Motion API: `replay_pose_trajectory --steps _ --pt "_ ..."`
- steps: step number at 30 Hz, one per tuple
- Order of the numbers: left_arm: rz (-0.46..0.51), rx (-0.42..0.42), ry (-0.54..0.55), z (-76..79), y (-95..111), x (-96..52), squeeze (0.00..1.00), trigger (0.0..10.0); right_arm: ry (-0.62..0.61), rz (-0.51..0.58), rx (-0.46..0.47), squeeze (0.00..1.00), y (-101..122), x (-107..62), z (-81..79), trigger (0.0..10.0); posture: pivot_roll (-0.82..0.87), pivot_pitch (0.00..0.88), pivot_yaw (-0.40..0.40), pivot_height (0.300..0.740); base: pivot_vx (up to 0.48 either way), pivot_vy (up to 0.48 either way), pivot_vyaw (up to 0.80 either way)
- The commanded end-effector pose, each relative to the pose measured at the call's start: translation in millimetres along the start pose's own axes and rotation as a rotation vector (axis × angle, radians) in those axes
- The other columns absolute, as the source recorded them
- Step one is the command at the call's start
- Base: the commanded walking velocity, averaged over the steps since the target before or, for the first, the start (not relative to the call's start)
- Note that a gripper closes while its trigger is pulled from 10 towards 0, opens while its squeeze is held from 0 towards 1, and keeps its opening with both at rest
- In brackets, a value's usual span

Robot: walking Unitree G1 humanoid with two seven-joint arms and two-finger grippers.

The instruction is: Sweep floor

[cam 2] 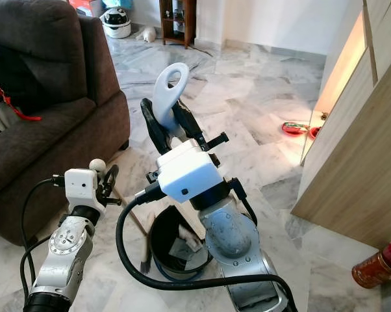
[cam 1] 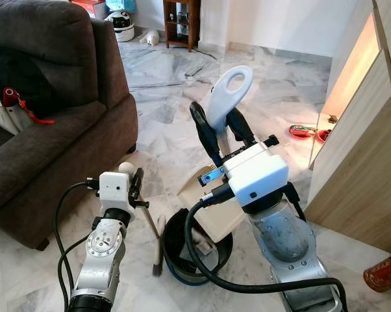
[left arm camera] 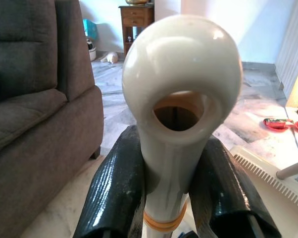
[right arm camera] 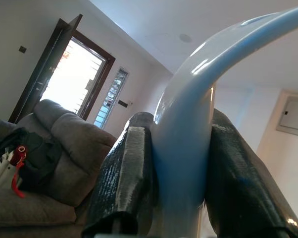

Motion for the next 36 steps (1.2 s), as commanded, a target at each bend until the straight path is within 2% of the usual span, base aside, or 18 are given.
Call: replay_pose_trajectory --steps 1,3,4,5,7,12,13,15,16,21,23,25,30,36 --pt "0.058 -0.006 -0.010 1.7 13.0 3.6 0.00 10.0 -0.045 0.060 -0.040 0.00 13.5 3.6 12.5 10.0 0.01 0.077 0.016 0.740 0.000 0.000 0.00" --pt "0.058 -0.005 -0.011 1.7 13.0 3.7 0.00 10.0 -0.050 0.054 -0.048 0.00 12.5 3.6 13.2 10.0 0.01 0.077 0.016 0.740 0.000 0.000 0.00" --pt "0.058 -0.006 -0.009 1.5 12.9 3.7 0.00 10.0 -0.086 0.027 -0.109 0.00 6.9 3.9 20.0 10.0 0.01 0.077 0.016 0.740 0.000 0.000 0.00" --pt "0.058 -0.005 -0.009 1.5 12.9 3.7 0.00 10.0 -0.101 0.018 -0.130 0.00 4.9 3.9 22.8 10.0 0.01 0.077 0.016 0.740 0.000 0.000 0.00" --pt "0.059 -0.006 -0.010 1.6 12.9 4.1 0.00 10.0 -0.147 -0.053 -0.238 0.00 -12.3 4.8 36.1 10.0 0.01 0.077 0.018 0.740 0.000 0.000 0.00" --pt "0.056 -0.007 -0.014 2.7 12.3 4.4 0.00 10.0 -0.239 -0.130 -0.276 0.00 -36.7 2.4 63.2 10.0 0.00 0.075 0.021 0.740 0.000 0.000 0.00" --pt "0.056 -0.008 -0.014 2.6 12.2 4.7 0.00 10.0 -0.271 -0.172 -0.312 0.00 -48.0 -1.5 74.0 10.0 0.01 0.073 0.020 0.740 0.000 0.000 0.00" --pt "0.056 -0.009 -0.013 2.5 12.2 4.6 0.00 10.0 -0.289 -0.200 -0.328 0.00 -55.6 -5.3 79.6 10.0 0.00 0.073 0.020 0.740 0.000 0.000 0.00" --pt "0.056 -0.010 -0.014 2.8 12.0 4.3 0.00 10.0 -0.302 -0.245 -0.346 0.00 -67.0 -11.7 84.6 10.0 0.00 0.073 0.020 0.740 0.000 0.000 0.00" --pt "0.053 -0.010 -0.018 3.4 11.3 3.8 0.00 10.0 -0.312 -0.314 -0.364 0.00 -86.6 -22.5 88.3 10.0 0.01 0.075 0.020 0.740 0.000 0.000 0.00" --pt "0.047 -0.011 -0.027 4.4 11.0 3.0 0.00 10.0 -0.385 -0.448 -0.357 0.00 -119.0 -45.0 97.9 10.0 0.01 0.079 0.024 0.740 0.000 0.000 0.00" --pt "0.047 -0.011 -0.027 4.3 11.2 2.9 0.00 10.0 -0.390 -0.473 -0.357 0.00 -125.4 -49.9 98.4 10.0 0.01 0.079 0.024 0.740 0.000 0.000 0.00" --pt "0.041 -0.010 -0.035 4.3 10.8 0.1 0.00 10.0 -0.391 -0.561 -0.330 0.00 -149.6 -71.1 90.7 10.0 0.02 0.084 0.027 0.740 0.000 0.000 0.00" --pt "0.037 -0.012 -0.043 4.9 10.1 -1.7 0.00 10.0 -0.378 -0.595 -0.338 0.00 -161.0 -83.4 83.4 10.0 0.02 0.083 0.031 0.740 0.000 0.000 0.00"
Point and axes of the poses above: a point about 5 cm out from each wrist's last joint towards the gripper, its own x axis pointing out of the wrist towards the gripper, its own y axis along the axis of the wrist's last joint, z = x × y, the point moved 4 cm from there along x, pointing out of the wrist towards the gripper, and after that the axes turned 14 degrees about -x, right-handed, at the moved point
